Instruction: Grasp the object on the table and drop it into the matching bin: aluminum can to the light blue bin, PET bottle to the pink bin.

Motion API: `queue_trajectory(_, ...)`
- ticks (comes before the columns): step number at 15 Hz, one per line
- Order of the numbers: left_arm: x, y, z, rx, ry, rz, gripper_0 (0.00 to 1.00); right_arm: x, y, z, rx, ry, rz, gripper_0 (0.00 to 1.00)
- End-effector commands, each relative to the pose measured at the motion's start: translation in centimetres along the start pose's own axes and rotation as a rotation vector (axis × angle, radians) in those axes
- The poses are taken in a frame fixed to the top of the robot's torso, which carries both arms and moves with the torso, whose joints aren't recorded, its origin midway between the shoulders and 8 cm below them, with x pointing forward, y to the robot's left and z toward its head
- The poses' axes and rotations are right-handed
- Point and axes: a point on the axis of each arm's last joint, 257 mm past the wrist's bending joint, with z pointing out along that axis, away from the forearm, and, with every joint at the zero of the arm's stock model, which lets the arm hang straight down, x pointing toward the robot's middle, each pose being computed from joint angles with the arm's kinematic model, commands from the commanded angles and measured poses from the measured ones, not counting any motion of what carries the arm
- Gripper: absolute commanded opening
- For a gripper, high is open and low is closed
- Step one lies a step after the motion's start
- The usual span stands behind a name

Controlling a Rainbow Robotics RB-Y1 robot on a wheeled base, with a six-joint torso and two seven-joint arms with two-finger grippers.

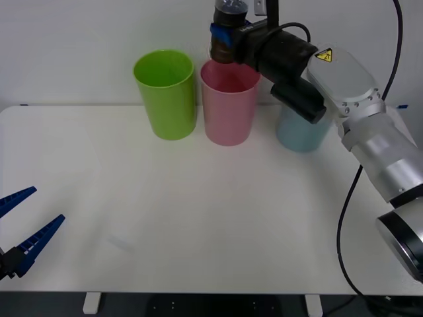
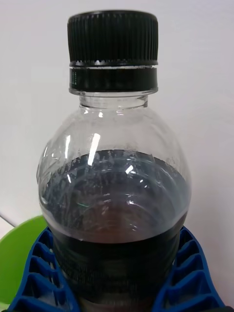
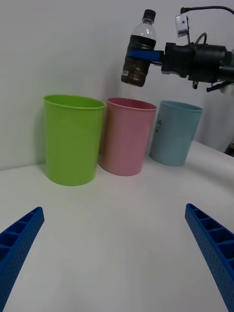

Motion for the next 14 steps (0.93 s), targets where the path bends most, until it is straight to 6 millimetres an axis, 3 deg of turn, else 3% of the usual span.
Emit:
queue_trajectory(1,0.0,0.0,0.0,0.0,0.0,0.0,1.0,0.0,-0.2,0.1,0.011,-0.002,-0.011,0.07)
queue_trajectory(3,0.0,0.0,0.0,0.0,0.0,0.0,1.0,0.0,-0.3,0.0,0.012,-0.002,-0.017,0.1)
queue_trajectory(4,0.0,0.0,0.0,0.0,0.0,0.0,1.0,0.0,-0.2,0.1,0.011,-0.002,-0.02,0.18)
queue_trajectory(5,0.0,0.0,0.0,0.0,0.0,0.0,1.0,0.0,-0.3,0.0,0.012,-0.002,-0.026,0.63)
queue_trajectory(6,0.0,0.0,0.0,0.0,0.0,0.0,1.0,0.1,-0.3,0.0,0.011,0.0,-0.031,1.0)
queue_trajectory(11,0.0,0.0,0.0,0.0,0.0,0.0,1.0,-0.1,-0.2,-0.1,0.002,-0.005,-0.025,1.0)
queue_trajectory(14,0.0,0.0,0.0,0.0,0.0,0.0,1.0,-0.4,0.1,-1.9,-0.016,-0.036,-0.014,1.0)
